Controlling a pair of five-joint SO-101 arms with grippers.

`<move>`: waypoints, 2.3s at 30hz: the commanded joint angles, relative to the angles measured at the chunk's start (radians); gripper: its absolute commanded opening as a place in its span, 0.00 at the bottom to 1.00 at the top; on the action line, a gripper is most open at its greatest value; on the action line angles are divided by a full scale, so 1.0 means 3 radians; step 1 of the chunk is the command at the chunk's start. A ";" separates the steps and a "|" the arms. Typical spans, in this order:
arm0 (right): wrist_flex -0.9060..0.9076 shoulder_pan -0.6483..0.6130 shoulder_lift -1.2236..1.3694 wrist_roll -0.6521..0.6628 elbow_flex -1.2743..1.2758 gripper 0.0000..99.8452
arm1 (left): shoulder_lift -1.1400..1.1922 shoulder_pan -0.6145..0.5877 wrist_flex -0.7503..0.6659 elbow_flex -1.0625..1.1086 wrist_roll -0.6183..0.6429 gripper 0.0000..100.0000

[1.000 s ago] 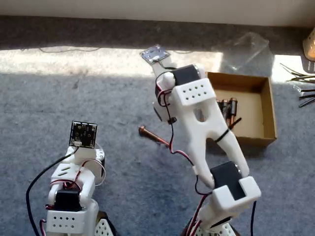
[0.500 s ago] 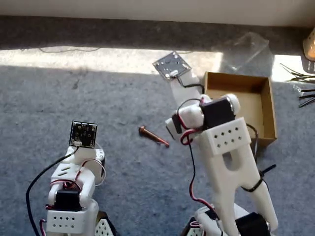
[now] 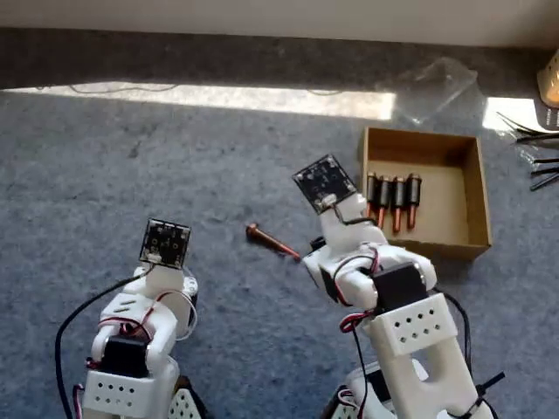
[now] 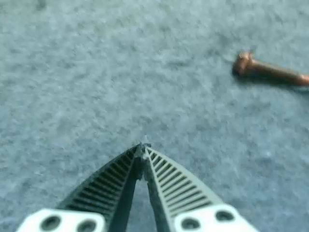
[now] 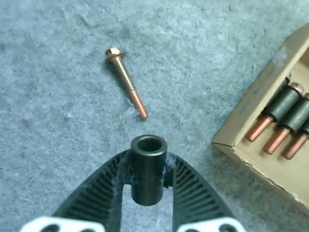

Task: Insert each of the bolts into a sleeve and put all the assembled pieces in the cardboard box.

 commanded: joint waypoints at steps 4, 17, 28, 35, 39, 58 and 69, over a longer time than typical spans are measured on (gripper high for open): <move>-0.0376 0.0284 -0.0192 -0.0174 0.0355 0.00 | -0.0028 0.0381 0.0297 0.0074 -0.0010 0.02; -0.0928 0.0289 -0.0197 -0.0440 0.0944 0.00 | -0.0033 0.0146 0.0297 -0.0197 0.0394 0.02; -0.0954 0.0289 -0.0212 -0.0517 0.1010 0.00 | -0.0023 0.0141 0.0276 -0.0550 0.0609 0.02; -0.0852 0.0289 -0.1015 -0.0629 0.1240 0.00 | -0.0023 0.0396 0.0281 -0.0591 0.0629 0.02; -0.0708 0.0299 -0.1680 -0.0629 0.1363 0.00 | -0.0018 0.0396 0.0292 -0.0591 0.0629 0.02; -0.0719 0.0606 -0.2217 -0.0706 0.1649 0.00 | 0.0785 0.0391 0.0465 -0.1276 0.0634 0.01; -0.0719 0.0862 -0.2217 -0.0772 0.1680 0.00 | 0.2882 0.0448 0.0174 -0.2391 0.0777 0.02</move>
